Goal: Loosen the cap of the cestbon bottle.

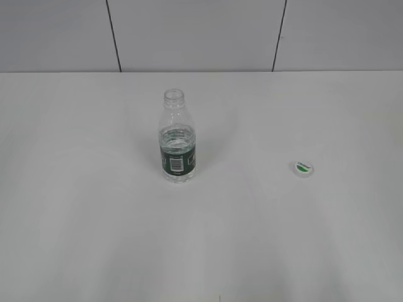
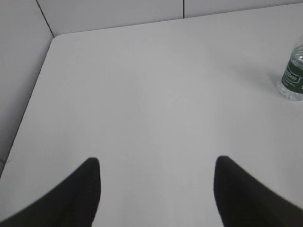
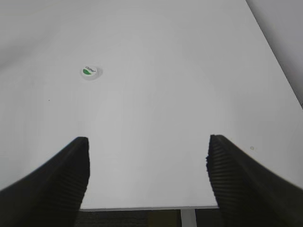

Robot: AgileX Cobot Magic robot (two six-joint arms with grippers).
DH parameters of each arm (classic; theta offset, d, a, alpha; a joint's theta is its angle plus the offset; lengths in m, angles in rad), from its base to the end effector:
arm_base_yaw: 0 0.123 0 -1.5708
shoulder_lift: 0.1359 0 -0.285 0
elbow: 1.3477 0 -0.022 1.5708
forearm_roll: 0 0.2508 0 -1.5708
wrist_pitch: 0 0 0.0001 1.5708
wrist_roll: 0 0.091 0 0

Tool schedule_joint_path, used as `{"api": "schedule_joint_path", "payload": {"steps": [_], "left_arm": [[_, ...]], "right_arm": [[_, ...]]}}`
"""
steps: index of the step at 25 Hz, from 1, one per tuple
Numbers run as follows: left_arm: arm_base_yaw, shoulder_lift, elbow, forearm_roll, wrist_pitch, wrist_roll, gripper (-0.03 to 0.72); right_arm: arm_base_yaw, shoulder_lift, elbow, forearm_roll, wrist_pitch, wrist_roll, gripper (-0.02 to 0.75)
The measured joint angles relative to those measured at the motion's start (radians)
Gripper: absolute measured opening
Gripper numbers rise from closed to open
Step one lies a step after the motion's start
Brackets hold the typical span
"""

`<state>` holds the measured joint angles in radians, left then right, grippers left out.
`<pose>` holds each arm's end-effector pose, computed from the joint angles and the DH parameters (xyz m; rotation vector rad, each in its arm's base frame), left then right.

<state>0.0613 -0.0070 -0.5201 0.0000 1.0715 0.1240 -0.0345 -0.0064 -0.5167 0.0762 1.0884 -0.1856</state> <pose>-0.0087 -0.0005 0.2819 0.0636 2.0290 0.1169 -0.0089 0.0064 0.2798 -0.1603 2.0406 -0.0461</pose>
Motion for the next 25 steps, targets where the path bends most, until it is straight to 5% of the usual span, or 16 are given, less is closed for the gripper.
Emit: {"api": "schedule_joint_path", "payload": {"steps": [25], "left_arm": [[0.000, 0.000, 0.000, 0.000, 0.000, 0.000, 0.457]], "right_arm": [[0.035, 0.000, 0.000, 0.001, 0.001, 0.017, 0.590]]}}
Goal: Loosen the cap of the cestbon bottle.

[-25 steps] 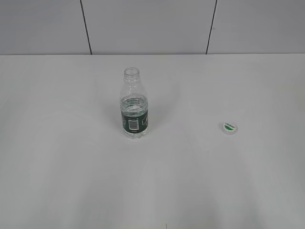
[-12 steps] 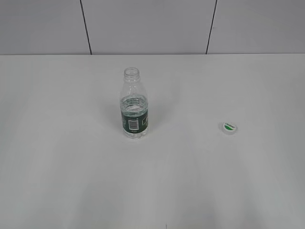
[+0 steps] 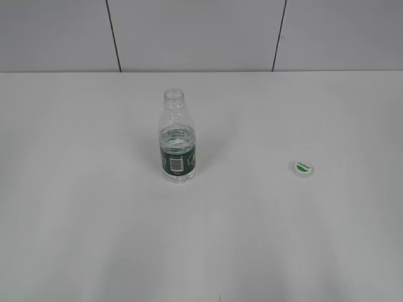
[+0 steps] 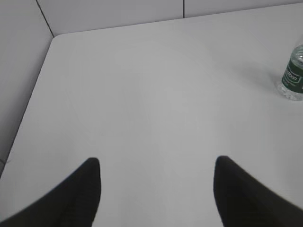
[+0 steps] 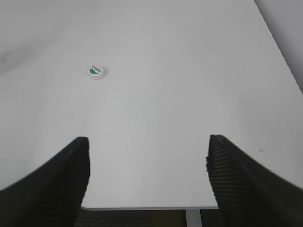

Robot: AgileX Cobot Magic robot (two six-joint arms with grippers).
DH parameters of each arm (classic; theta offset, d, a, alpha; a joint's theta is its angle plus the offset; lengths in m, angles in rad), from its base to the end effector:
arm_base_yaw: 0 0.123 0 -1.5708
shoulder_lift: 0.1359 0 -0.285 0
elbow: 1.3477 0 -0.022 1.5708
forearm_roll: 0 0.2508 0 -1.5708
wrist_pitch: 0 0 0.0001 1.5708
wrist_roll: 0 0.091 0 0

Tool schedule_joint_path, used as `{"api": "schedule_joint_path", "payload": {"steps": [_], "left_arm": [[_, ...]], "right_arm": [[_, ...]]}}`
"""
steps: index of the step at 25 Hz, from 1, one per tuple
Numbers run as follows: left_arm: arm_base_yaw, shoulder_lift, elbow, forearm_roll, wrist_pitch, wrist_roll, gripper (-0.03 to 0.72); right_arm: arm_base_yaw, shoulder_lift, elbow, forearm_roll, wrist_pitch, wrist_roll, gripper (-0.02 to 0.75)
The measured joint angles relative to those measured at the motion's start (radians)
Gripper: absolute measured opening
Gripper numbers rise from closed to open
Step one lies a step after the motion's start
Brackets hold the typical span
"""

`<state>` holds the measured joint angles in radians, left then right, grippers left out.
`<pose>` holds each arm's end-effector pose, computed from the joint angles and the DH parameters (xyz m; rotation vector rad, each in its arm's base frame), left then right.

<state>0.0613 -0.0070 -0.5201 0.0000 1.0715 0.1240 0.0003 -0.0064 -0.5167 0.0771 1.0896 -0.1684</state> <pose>-0.0087 -0.0005 0.2819 0.0636 2.0290 0.1169 -0.0091 0.0062 0.2797 -0.1785 2.0399 -0.0125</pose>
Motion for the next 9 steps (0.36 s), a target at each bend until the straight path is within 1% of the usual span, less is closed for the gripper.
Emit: {"api": "schedule_joint_path", "payload": {"steps": [9], "left_arm": [[0.000, 0.000, 0.000, 0.006, 0.000, -0.009, 0.455]], "right_arm": [[0.000, 0.000, 0.000, 0.000, 0.000, 0.001, 0.590]]}}
